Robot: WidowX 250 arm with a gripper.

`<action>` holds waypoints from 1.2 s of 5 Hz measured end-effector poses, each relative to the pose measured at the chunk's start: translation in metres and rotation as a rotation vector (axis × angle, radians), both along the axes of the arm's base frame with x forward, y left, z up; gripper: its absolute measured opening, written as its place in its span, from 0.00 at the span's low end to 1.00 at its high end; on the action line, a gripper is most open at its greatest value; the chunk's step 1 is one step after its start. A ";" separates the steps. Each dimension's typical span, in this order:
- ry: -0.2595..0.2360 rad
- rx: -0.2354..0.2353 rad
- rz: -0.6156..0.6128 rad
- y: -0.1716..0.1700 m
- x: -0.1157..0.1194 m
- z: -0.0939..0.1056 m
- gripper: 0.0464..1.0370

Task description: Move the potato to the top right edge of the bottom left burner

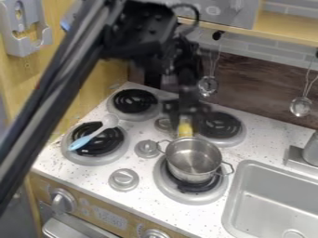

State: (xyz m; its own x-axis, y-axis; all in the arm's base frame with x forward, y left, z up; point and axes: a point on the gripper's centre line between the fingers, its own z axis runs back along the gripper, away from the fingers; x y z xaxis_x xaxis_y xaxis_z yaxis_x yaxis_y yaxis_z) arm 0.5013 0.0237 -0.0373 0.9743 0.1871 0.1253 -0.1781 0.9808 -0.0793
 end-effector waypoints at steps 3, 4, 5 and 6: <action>0.007 0.071 0.007 0.083 -0.034 -0.022 0.56; -0.011 0.077 -0.002 0.087 -0.036 -0.022 0.64; -0.007 0.080 0.006 0.088 -0.037 -0.023 0.92; 0.023 0.083 -0.005 0.088 -0.042 -0.021 0.97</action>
State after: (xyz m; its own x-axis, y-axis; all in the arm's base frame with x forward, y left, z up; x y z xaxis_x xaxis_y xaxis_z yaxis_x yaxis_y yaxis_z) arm 0.4592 0.1118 -0.0586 0.9781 0.1717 0.1177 -0.1736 0.9848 0.0064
